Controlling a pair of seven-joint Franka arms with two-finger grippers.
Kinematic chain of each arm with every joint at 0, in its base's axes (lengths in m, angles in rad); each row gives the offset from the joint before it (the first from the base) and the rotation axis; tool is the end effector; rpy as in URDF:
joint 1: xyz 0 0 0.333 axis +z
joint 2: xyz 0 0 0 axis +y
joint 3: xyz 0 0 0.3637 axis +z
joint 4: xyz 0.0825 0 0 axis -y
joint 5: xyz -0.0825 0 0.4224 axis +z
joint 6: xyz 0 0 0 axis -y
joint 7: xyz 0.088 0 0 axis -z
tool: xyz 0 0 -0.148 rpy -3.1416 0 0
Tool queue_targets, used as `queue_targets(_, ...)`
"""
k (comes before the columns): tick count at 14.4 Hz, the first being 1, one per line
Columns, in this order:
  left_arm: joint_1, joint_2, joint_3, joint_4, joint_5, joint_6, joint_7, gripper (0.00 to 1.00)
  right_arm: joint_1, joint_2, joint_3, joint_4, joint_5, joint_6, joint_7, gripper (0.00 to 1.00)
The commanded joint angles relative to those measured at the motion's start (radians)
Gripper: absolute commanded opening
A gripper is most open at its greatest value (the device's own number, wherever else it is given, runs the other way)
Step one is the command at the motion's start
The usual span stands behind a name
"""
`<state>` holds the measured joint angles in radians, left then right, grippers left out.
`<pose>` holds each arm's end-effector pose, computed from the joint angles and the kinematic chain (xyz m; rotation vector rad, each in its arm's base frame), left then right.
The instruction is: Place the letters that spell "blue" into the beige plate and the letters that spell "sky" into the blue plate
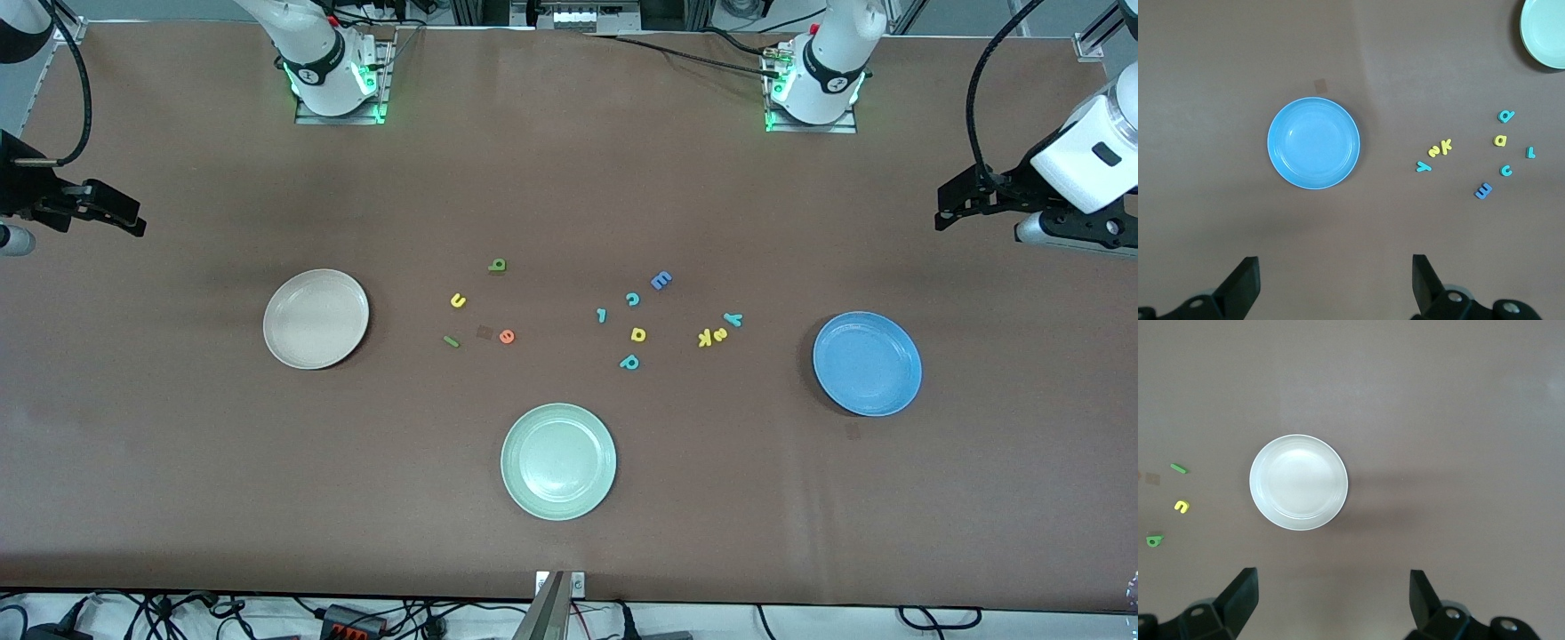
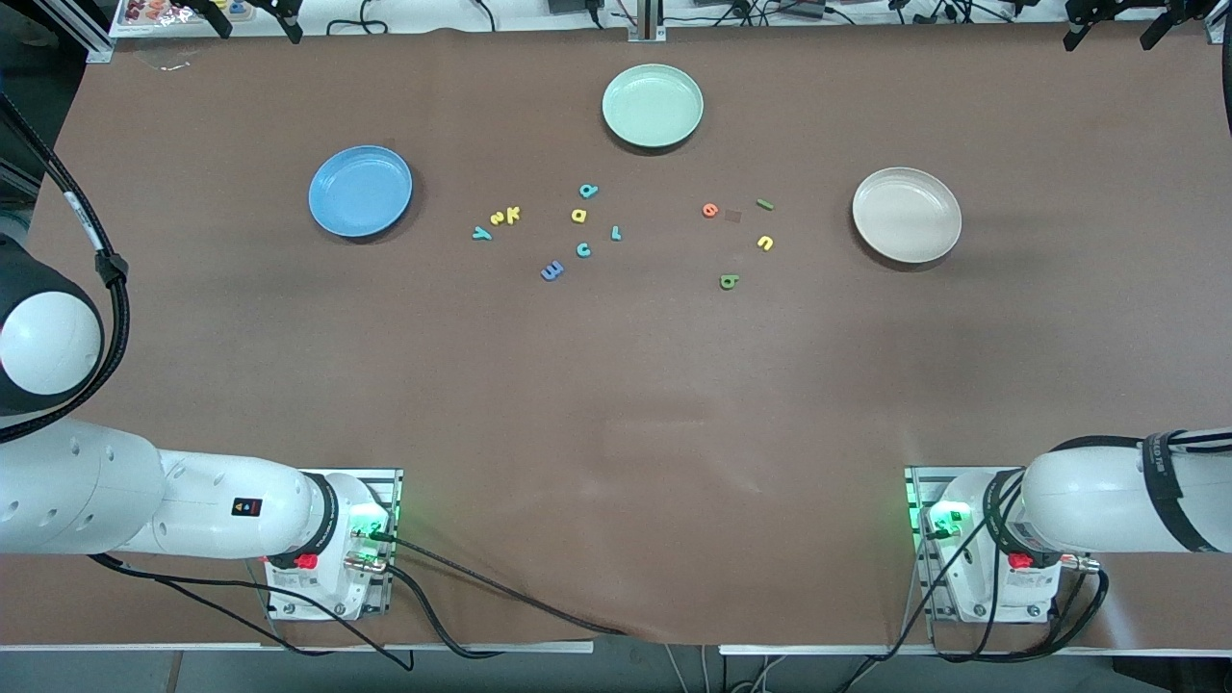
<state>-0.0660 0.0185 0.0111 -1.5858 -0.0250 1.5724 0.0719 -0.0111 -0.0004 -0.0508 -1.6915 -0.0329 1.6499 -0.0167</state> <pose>0.5963 -0.0365 0.6127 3.1099 -0.1967 -0.0494 0.5920 -0.0413 0.5765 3.1091 -0.0652 -0.0660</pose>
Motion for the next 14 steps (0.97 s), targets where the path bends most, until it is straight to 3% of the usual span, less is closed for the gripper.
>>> queue_targets(1,-0.002,0.012,0.003,0.033,-0.001,-0.020,0.016,1.00,-0.003,-0.026,0.006,-0.016,0.002,-0.006,-0.015,1.00)
queue_targets(14,-0.002,0.012,0.003,0.033,-0.001,-0.022,0.016,1.00,-0.010,-0.023,0.000,-0.014,0.001,-0.036,-0.031,1.00)
